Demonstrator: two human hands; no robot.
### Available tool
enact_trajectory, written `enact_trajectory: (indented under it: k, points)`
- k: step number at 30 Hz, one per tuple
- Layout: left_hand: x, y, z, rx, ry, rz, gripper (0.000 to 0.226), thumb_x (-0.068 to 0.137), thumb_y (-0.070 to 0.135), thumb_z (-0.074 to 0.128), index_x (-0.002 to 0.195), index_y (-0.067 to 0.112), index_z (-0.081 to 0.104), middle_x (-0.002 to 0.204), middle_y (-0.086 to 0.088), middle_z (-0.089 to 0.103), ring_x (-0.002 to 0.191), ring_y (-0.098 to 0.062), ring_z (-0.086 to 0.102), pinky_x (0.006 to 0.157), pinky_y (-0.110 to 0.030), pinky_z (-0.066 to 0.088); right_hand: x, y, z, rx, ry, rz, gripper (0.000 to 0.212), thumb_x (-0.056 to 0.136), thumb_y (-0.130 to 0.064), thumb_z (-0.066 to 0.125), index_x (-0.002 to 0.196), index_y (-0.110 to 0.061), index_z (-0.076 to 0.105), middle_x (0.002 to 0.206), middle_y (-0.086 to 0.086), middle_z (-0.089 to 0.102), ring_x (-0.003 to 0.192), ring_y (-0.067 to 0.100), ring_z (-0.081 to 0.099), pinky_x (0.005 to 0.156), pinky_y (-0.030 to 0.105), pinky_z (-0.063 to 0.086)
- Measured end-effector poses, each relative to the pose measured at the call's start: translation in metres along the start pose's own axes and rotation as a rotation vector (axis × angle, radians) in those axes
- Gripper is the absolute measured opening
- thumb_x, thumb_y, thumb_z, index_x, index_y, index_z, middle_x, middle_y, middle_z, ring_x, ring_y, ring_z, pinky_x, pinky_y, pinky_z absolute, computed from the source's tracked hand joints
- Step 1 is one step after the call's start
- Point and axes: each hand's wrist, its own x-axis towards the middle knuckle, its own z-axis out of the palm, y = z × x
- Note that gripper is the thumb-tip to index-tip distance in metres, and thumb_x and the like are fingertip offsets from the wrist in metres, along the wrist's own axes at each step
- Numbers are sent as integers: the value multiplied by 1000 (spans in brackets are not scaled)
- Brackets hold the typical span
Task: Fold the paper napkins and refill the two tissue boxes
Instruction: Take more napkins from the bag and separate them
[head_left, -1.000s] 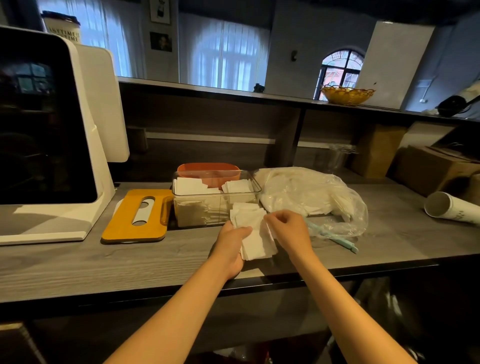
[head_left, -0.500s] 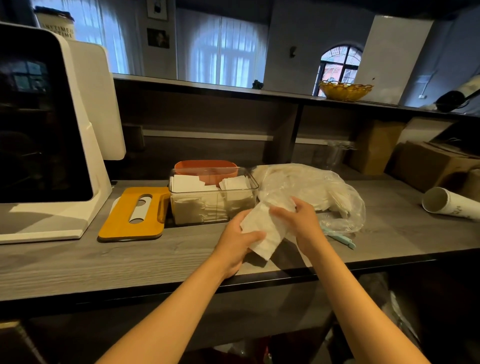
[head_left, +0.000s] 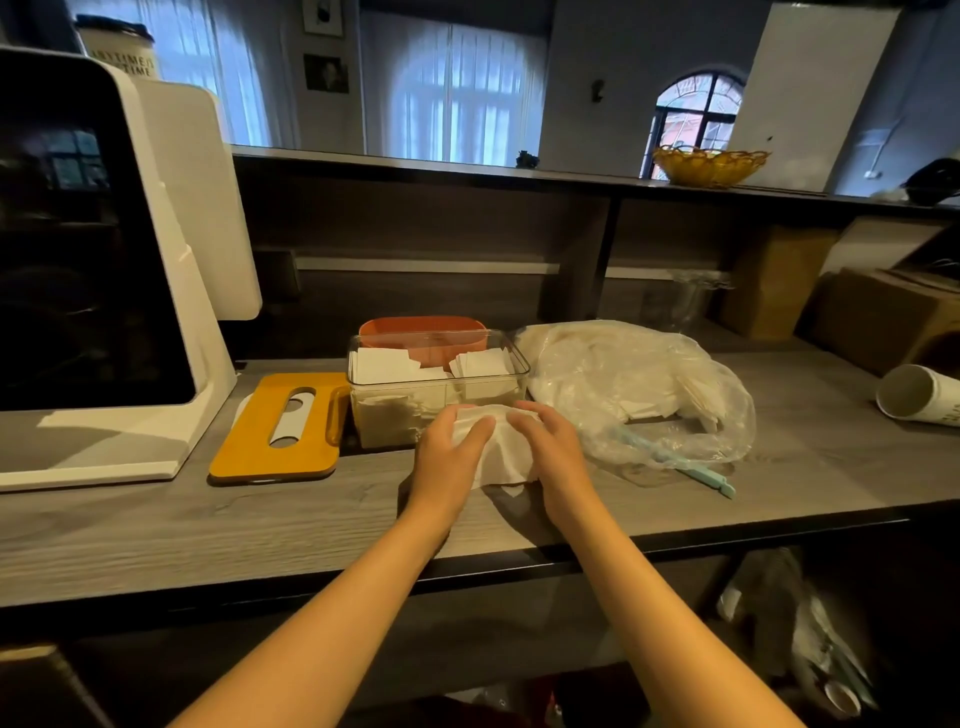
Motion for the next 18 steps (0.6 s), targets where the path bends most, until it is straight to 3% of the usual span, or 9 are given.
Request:
enact_trajectory:
  k: [4, 7, 9, 12, 14, 16, 18]
  points:
    - [4, -1, 8, -29, 208, 26, 13, 98, 29, 61, 106, 20, 67, 104, 3, 66, 98, -10, 60, 70, -18, 44, 6, 0, 18, 23, 143, -49, 18, 91, -32, 68, 98, -16, 73, 101, 1, 72, 96, 15, 65, 82, 30, 52]
    - [7, -4, 8, -27, 312, 56, 13, 98, 26, 61, 95, 17, 70, 93, 2, 68, 91, -9, 61, 70, -17, 43, 10, 7, 20, 37, 219, -5, 22, 89, -32, 69, 83, -12, 69, 83, 2, 68, 83, 18, 63, 77, 37, 51]
    - [9, -6, 6, -18, 374, 38, 16, 100, 23, 58, 95, 13, 70, 90, 1, 68, 88, -10, 61, 67, -18, 42, 12, 10, 18, 30, 244, 35, 20, 89, -30, 69, 79, -14, 62, 81, 2, 64, 80, 19, 59, 76, 41, 52]
    - [9, -4, 8, -35, 352, 19, 18, 102, 20, 52, 102, 14, 68, 94, 3, 66, 90, -7, 60, 65, -14, 42, 10, 11, 19, 8, 197, 4, 10, 90, -26, 67, 90, -17, 62, 94, 1, 65, 89, 19, 61, 75, 34, 50]
    - [8, -3, 11, -12, 283, 33, 17, 103, 21, 51, 105, 16, 67, 97, 6, 65, 90, -3, 58, 66, -12, 42, 9, 11, 21, -23, 171, -17, 15, 92, -24, 65, 104, -16, 65, 104, -1, 65, 97, 15, 61, 78, 27, 49]
    - [8, -4, 10, 19, 302, 20, 14, 102, 22, 51, 105, 20, 65, 97, 8, 63, 93, -3, 57, 72, -17, 44, 9, 11, 19, -23, 235, -11, 18, 92, -24, 64, 107, -14, 66, 105, 0, 65, 99, 15, 61, 79, 27, 47]
    - [9, -5, 8, -11, 336, -8, 14, 102, 26, 51, 103, 21, 64, 97, 4, 64, 94, -13, 61, 77, -29, 51, 9, 11, 17, -5, 275, -1, 20, 92, -26, 63, 105, -12, 67, 104, 2, 66, 96, 16, 60, 78, 27, 46]
